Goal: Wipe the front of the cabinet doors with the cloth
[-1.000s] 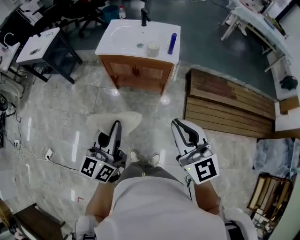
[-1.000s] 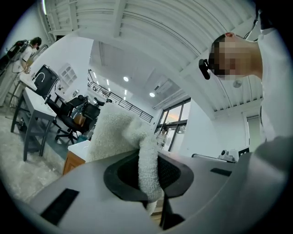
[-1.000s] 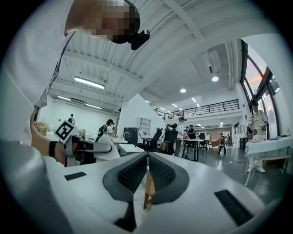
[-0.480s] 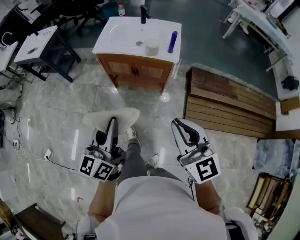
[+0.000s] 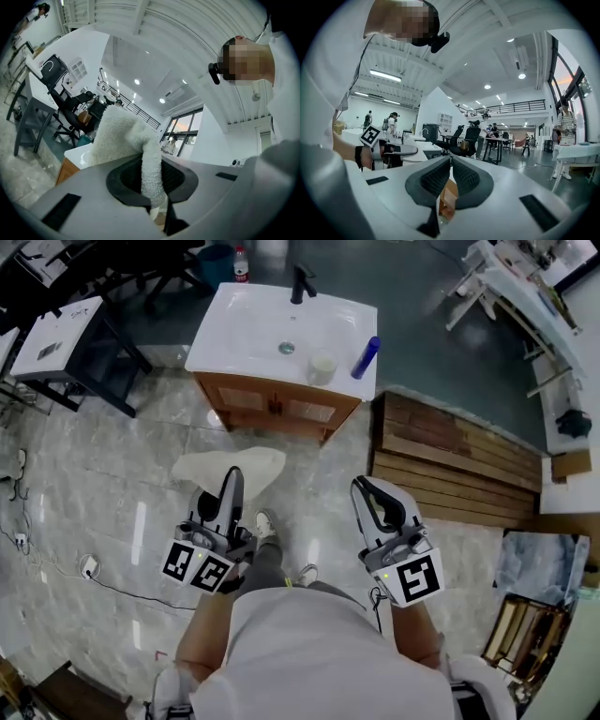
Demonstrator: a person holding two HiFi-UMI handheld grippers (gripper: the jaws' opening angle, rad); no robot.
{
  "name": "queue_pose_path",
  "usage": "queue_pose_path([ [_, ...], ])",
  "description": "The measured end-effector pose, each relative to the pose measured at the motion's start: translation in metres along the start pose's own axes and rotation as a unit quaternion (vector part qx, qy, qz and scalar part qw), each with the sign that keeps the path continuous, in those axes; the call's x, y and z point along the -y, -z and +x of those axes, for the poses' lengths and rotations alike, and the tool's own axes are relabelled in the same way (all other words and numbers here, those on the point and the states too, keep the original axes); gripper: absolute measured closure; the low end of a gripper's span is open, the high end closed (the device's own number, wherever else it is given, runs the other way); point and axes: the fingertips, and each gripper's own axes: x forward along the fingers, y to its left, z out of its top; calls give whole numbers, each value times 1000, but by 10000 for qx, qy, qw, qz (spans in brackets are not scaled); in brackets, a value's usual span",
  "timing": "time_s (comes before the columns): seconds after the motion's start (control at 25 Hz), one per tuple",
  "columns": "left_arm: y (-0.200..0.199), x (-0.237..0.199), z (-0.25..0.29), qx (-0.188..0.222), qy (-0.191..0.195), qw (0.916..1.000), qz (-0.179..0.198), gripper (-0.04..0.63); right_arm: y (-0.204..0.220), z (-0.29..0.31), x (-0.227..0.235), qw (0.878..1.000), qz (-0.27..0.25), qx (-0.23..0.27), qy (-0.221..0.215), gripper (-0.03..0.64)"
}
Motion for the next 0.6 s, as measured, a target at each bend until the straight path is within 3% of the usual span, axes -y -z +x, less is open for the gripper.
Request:
queue_pose_path([
  [0.32, -50, -86, 47, -28, -14, 9999, 128, 543, -6, 94, 25, 9993, -180, -228, 225, 572],
  [0.6, -40, -104, 91, -288, 34, 9995, 110, 543, -3, 115, 61, 9984, -84, -216, 520, 572],
])
